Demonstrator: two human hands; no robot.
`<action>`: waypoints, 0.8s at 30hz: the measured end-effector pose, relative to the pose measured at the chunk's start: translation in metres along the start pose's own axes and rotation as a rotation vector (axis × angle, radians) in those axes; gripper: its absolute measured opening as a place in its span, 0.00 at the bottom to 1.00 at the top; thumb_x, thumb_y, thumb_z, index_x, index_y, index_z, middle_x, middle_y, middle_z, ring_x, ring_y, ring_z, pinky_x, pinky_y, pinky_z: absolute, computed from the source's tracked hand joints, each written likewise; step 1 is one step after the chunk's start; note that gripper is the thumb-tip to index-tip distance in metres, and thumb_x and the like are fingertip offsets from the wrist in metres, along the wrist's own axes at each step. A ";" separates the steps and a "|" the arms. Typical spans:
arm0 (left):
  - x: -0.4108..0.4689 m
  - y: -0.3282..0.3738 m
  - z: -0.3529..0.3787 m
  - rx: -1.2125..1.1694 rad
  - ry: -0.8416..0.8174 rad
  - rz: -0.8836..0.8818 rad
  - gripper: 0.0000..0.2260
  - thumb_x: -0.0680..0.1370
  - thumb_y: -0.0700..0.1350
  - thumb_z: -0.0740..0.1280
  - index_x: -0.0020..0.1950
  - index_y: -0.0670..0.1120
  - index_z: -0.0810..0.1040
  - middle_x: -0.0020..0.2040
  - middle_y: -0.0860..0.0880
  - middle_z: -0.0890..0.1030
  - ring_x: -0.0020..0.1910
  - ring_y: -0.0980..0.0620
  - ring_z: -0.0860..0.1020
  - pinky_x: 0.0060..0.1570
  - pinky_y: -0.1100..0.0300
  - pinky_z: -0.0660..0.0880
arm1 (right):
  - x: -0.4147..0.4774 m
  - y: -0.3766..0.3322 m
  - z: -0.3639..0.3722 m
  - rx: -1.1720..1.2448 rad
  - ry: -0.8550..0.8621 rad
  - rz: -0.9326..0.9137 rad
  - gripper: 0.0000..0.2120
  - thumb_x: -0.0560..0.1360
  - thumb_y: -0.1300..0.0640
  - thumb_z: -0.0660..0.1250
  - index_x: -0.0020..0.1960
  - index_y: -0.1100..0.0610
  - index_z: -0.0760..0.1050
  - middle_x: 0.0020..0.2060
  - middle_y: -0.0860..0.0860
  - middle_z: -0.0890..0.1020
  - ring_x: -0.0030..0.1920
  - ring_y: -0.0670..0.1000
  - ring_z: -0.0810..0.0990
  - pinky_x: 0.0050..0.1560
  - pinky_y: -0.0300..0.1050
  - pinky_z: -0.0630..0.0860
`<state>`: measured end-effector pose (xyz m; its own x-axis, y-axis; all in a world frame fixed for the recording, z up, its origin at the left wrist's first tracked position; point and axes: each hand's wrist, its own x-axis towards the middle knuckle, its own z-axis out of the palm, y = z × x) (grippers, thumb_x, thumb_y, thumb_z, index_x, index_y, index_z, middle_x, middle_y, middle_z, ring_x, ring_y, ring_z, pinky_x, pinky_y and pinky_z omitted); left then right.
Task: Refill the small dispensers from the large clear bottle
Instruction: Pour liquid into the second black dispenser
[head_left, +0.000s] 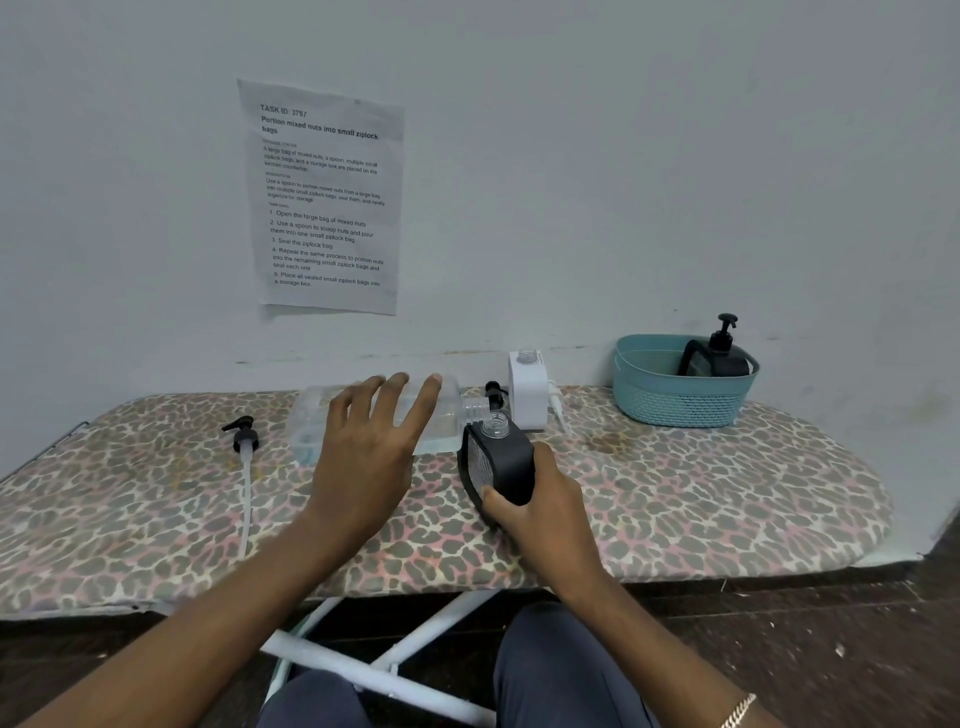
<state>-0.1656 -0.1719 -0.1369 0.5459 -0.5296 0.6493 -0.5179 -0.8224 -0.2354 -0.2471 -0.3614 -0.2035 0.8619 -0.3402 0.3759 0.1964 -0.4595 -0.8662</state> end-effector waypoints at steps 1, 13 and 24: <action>0.000 0.000 0.000 -0.002 0.001 -0.003 0.41 0.63 0.31 0.81 0.76 0.43 0.76 0.67 0.35 0.80 0.63 0.31 0.79 0.61 0.35 0.75 | 0.000 0.000 0.000 0.009 0.000 -0.001 0.16 0.74 0.50 0.75 0.53 0.37 0.70 0.41 0.44 0.84 0.33 0.44 0.84 0.29 0.38 0.78; -0.002 0.003 0.002 -0.030 0.008 -0.036 0.42 0.63 0.30 0.80 0.76 0.43 0.76 0.67 0.36 0.80 0.64 0.32 0.79 0.63 0.35 0.74 | 0.000 0.001 0.000 -0.012 -0.001 -0.005 0.17 0.75 0.50 0.76 0.53 0.36 0.69 0.43 0.41 0.84 0.39 0.40 0.84 0.33 0.37 0.80; -0.002 0.003 0.006 -0.054 0.019 -0.059 0.43 0.63 0.30 0.80 0.78 0.45 0.74 0.69 0.37 0.78 0.67 0.33 0.77 0.66 0.35 0.70 | 0.000 0.001 -0.001 -0.010 0.004 -0.008 0.18 0.75 0.50 0.76 0.54 0.36 0.69 0.44 0.37 0.83 0.42 0.38 0.84 0.35 0.34 0.79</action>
<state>-0.1638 -0.1747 -0.1434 0.5643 -0.4759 0.6747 -0.5204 -0.8394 -0.1569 -0.2474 -0.3627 -0.2042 0.8584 -0.3399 0.3843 0.1987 -0.4704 -0.8598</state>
